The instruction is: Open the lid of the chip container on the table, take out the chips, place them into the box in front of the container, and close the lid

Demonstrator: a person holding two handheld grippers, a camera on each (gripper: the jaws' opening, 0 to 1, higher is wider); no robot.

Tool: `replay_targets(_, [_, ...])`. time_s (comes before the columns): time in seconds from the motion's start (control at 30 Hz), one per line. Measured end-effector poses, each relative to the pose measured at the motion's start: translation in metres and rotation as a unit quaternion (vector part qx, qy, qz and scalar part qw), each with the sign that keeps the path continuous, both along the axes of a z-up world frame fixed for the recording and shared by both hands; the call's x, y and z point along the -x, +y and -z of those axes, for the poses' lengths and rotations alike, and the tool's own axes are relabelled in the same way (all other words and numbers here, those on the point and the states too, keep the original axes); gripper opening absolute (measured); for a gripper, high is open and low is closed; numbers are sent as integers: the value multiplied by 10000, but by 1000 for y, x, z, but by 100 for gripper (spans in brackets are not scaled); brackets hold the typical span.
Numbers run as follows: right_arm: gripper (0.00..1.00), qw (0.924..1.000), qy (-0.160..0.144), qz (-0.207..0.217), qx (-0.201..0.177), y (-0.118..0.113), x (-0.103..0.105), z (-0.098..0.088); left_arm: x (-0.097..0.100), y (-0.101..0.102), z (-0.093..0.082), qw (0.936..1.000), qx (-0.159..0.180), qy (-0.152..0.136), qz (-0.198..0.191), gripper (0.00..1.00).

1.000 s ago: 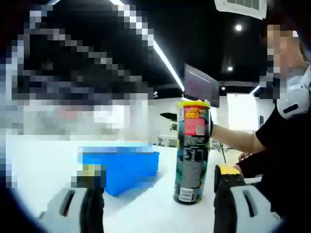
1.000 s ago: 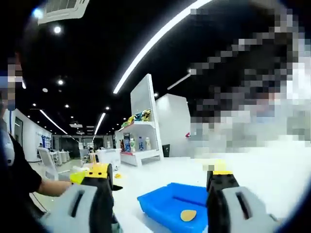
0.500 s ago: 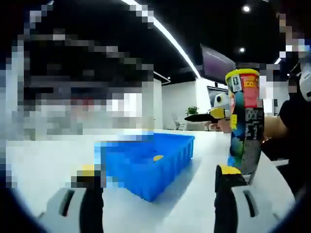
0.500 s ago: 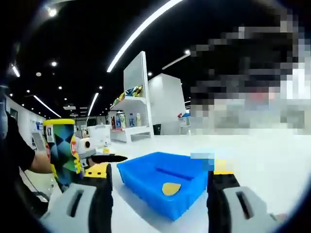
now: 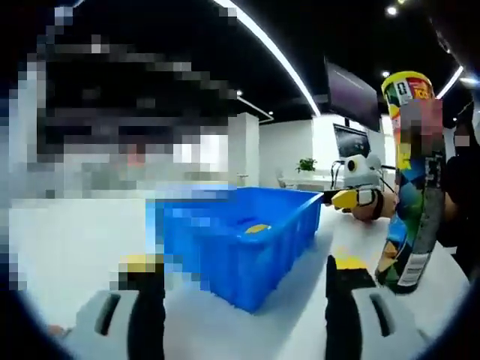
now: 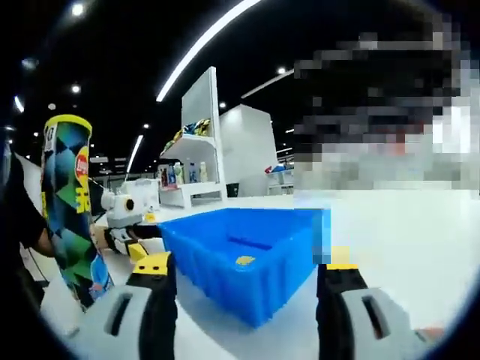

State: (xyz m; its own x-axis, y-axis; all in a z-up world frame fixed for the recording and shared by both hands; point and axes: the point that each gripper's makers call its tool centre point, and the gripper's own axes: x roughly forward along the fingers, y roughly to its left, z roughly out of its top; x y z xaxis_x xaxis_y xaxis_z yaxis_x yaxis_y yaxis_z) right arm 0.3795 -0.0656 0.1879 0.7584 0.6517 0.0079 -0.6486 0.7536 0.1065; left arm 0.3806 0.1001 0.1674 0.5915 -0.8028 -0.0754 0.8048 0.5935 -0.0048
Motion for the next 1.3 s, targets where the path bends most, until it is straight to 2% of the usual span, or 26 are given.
replay_targets(0.03, [75, 9995, 8, 32, 328, 1, -1, 8, 0, 0, 0, 10000, 8, -2, -8, 85])
replay_targets(0.07, [75, 9990, 4, 21, 450, 2, -2, 12, -1, -1, -2, 10000, 53, 3, -5, 84])
replay_targets(0.23, [75, 9979, 52, -1, 642, 7, -3, 18, -2, -7, -8, 9998, 190, -18, 85, 82])
replay_targets(0.4, [71, 9989, 73, 123, 446, 1, -10, 14, -4, -3, -13, 9994, 344, 67, 41, 81])
replay_targets(0.47, [70, 9991, 182, 141, 366, 0, -12, 15, -6, -3, -15, 9990, 444, 87, 28, 79])
replay_targets(0.57, [69, 9990, 217, 150, 374, 0, -12, 16, -6, -3, -16, 9988, 478, 102, 12, 79])
replay_targets(0.67, [67, 9985, 232, 143, 475, 1, -13, 20, -5, -3, -15, 9990, 434, 85, 24, 76])
replay_targets(0.7, [64, 9980, 272, 170, 553, 1, -13, 23, -6, -4, -14, 9991, 405, 82, 21, 74])
replay_targets(0.73, [56, 9969, 364, 235, 661, -1, -13, 27, -6, -4, -12, 9993, 357, 85, 0, 71])
replay_targets(0.77, [43, 9958, 444, 138, 785, 0, -11, 30, -6, -1, -6, 9995, 198, 206, -105, 57])
replay_targets(0.8, [39, 9937, 538, 323, 925, -7, -12, 33, -6, 1, -1, 9992, 46, 345, -171, 45])
replay_targets(0.83, [34, 9944, 432, 291, 916, -5, -12, 31, -13, 9, 0, 9988, -163, 228, -390, 42])
replay_targets(0.87, [33, 9941, 333, 200, 1011, -4, -11, 31, -18, 12, 1, 9978, -191, 233, -594, 38])
replay_targets(0.9, [33, 9943, 407, 259, 946, -3, -10, 32, -16, 5, -1, 9989, -131, 151, -434, 38])
replay_targets(1.03, [32, 9942, 413, 258, 954, -3, -8, 30, -19, 1, 1, 9988, -144, 162, -438, 38])
replay_targets(1.3, [30, 9932, 394, 252, 1066, 0, 2, 27, -21, 4, -2, 9986, -278, 32, -453, 37])
